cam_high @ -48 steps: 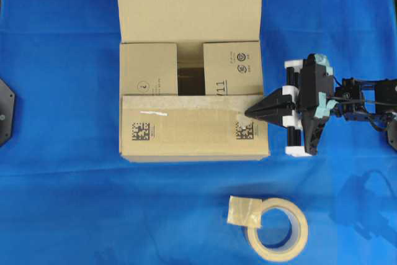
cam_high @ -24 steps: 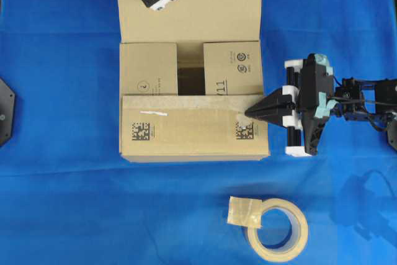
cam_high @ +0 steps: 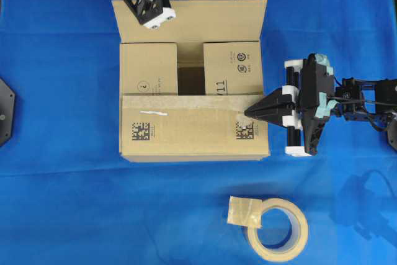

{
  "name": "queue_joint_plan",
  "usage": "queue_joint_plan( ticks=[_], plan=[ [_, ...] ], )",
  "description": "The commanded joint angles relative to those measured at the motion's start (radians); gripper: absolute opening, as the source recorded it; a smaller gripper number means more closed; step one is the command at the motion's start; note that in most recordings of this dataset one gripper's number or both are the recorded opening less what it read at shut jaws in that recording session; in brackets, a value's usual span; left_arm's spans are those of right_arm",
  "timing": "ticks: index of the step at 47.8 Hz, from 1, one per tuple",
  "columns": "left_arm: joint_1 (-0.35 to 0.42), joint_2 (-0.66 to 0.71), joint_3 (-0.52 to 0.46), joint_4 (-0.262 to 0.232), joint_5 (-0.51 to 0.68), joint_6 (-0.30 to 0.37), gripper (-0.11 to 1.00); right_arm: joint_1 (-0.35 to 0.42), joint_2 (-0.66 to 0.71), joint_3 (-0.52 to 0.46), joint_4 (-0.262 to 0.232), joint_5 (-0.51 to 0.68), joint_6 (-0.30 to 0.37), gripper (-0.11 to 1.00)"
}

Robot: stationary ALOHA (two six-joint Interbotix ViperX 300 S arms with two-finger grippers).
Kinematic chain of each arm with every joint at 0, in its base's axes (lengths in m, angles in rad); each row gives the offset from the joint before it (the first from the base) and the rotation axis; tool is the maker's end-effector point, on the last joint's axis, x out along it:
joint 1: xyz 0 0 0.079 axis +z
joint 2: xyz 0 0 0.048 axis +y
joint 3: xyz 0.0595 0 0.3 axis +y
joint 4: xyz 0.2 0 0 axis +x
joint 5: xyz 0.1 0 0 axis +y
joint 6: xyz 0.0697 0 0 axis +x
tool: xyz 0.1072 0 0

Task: Close the cardboard box.
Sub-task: 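Fold the back flap forward over the box top with the left gripper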

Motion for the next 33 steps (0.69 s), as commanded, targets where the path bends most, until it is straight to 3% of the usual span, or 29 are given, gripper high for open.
queue_joint_plan(
  ticks=[1, 9, 18, 33],
  plan=[
    [-0.026, -0.035, 0.002, -0.003, 0.006, -0.003, 0.0, -0.003, -0.005, -0.015, 0.0, -0.009, -0.003, 0.0],
    [-0.101, -0.057, 0.043, -0.003, 0.011, -0.037, 0.0, -0.003, -0.005, -0.015, 0.0, -0.009, -0.003, 0.0],
    [-0.184, -0.081, 0.095, -0.003, -0.015, -0.118, 0.0, -0.006, -0.005, -0.015, 0.0, -0.009, -0.003, 0.0],
    [-0.267, -0.097, 0.242, -0.002, -0.181, -0.199, 0.0, -0.017, -0.006, -0.017, -0.002, -0.028, -0.006, 0.0]
  ],
)
